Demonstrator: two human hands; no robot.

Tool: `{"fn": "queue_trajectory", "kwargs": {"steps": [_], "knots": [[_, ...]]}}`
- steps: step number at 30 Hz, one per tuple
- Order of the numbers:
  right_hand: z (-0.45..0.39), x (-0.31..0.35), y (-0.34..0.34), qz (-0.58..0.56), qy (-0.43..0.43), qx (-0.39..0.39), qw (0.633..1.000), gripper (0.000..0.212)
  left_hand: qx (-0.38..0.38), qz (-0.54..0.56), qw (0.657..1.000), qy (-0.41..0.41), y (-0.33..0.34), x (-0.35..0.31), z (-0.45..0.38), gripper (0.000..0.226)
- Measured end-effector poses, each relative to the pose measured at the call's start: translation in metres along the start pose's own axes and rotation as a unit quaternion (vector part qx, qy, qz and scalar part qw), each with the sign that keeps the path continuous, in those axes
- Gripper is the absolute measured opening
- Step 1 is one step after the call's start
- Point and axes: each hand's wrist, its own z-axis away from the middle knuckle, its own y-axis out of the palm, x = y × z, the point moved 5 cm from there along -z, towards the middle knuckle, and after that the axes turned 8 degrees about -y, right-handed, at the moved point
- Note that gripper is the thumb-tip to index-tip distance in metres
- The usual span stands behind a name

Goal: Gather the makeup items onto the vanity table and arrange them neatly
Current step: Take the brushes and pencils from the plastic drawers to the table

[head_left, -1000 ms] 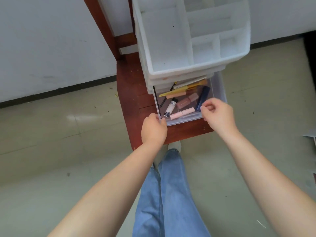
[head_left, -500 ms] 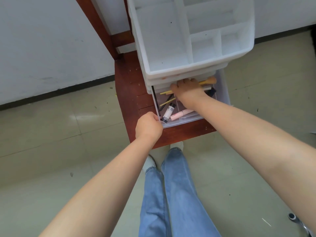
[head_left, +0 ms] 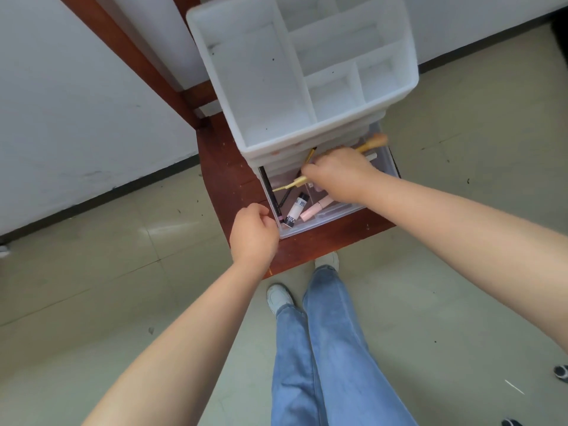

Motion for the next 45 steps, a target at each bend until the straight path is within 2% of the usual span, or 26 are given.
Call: {"fn": "queue_trajectory", "kwargs": {"steps": [2, 7, 11, 13, 15, 18, 21, 25, 27, 30, 32, 35, 39, 42, 45], "knots": [[0.027, 0.001, -0.003, -0.049, 0.015, -0.031, 0.998, 0.013, -0.025, 0.016, 0.998, 0.047, -0.005, -0.009, 0.006, 0.024], [0.087, 0.022, 0.025, -0.122, 0.012, -0.049, 0.991, 0.008, 0.059, -0.053, 0.993, 0.091, 0.017, -0.044, 0.007, 0.029], [0.092, 0.022, 0.075, -0.057, 0.033, 0.101, 0.993, 0.015, 0.06, -0.086, 0.993, 0.054, 0.034, -0.065, -0.01, 0.034], [0.086, 0.018, 0.083, -0.029, 0.034, 0.117, 0.992, 0.015, 0.068, -0.112, 0.991, 0.017, 0.044, -0.064, -0.018, 0.042], [0.08, 0.014, 0.086, -0.018, 0.041, 0.101, 0.994, 0.017, 0.065, -0.151, 0.986, 0.005, 0.052, -0.064, -0.023, 0.045], [0.074, 0.011, 0.087, -0.021, 0.066, 0.085, 0.994, 0.019, 0.019, -0.15, 0.988, 0.04, 0.057, -0.065, -0.027, 0.043], [0.074, 0.01, 0.086, -0.032, 0.083, 0.073, 0.993, 0.022, 0.018, -0.113, 0.99, 0.076, 0.057, -0.065, -0.031, 0.034], [0.076, 0.006, 0.084, -0.044, 0.085, 0.062, 0.993, 0.024, 0.042, -0.158, 0.966, 0.202, 0.057, -0.07, -0.029, 0.02], [0.076, 0.006, 0.084, -0.05, 0.083, 0.064, 0.993, 0.025, 0.054, -0.167, 0.954, 0.241, 0.061, -0.072, -0.026, 0.028], [0.076, 0.008, 0.087, -0.059, 0.083, 0.064, 0.993, 0.025, 0.047, -0.201, 0.962, 0.178, 0.066, -0.069, -0.033, 0.059], [0.077, 0.01, 0.086, -0.073, 0.082, 0.06, 0.992, 0.022, 0.076, -0.273, 0.946, 0.158, 0.072, -0.068, -0.037, 0.069], [0.077, 0.012, 0.085, -0.084, 0.072, 0.056, 0.992, 0.02, 0.107, -0.33, 0.915, 0.207, 0.076, -0.07, -0.036, 0.055], [0.076, 0.011, 0.082, -0.079, 0.07, 0.064, 0.992, 0.019, 0.09, -0.411, 0.862, 0.281, 0.079, -0.072, -0.034, 0.042], [0.075, 0.011, 0.083, -0.079, 0.067, 0.061, 0.993, 0.019, 0.085, -0.4, 0.874, 0.264, 0.077, -0.069, -0.036, 0.037], [0.075, 0.01, 0.084, -0.084, 0.064, 0.058, 0.993, 0.019, 0.075, -0.339, 0.916, 0.202, 0.071, -0.062, -0.036, 0.044]]}}
